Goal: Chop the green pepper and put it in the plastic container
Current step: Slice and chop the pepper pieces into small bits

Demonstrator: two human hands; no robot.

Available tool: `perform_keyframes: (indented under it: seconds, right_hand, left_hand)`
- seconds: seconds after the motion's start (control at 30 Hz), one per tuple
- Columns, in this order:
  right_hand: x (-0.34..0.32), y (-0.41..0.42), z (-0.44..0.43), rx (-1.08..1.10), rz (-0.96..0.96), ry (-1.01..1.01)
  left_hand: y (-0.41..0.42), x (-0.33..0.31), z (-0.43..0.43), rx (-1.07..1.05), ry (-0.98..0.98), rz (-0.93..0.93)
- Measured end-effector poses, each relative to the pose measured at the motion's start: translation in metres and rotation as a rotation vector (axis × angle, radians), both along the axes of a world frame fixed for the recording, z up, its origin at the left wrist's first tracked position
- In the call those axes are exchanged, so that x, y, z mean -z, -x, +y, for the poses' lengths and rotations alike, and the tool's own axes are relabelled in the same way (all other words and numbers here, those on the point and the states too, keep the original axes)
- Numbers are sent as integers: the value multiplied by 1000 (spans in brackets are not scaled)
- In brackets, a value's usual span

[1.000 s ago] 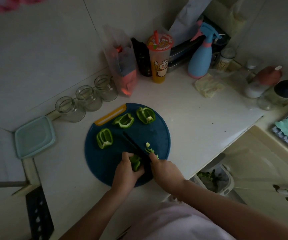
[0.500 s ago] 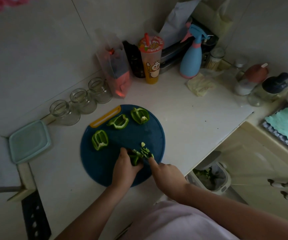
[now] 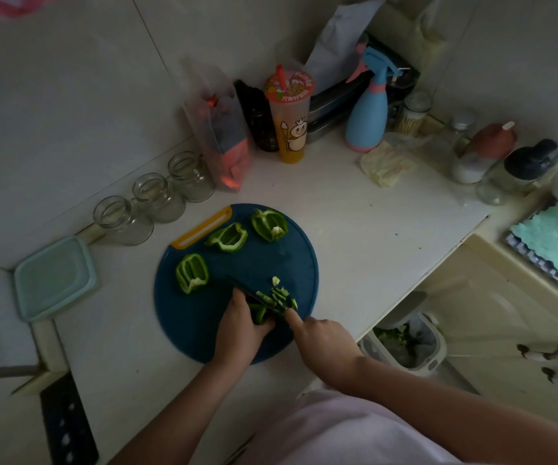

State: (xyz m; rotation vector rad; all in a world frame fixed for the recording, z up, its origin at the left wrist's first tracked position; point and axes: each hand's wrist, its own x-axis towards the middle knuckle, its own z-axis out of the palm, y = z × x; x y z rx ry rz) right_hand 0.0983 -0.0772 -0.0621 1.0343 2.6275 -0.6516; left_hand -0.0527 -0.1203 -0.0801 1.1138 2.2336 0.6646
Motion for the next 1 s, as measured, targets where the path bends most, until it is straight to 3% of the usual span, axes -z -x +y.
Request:
perform_keyframes:
  seconds: [0.53, 1.0]
  right_hand:
    - [-4, 22, 1, 3, -25, 35]
    - [-5, 44, 19, 114, 68, 127]
  left_hand:
    - [4, 0, 1, -62, 36, -73]
    - [0, 5, -12, 62, -30, 70]
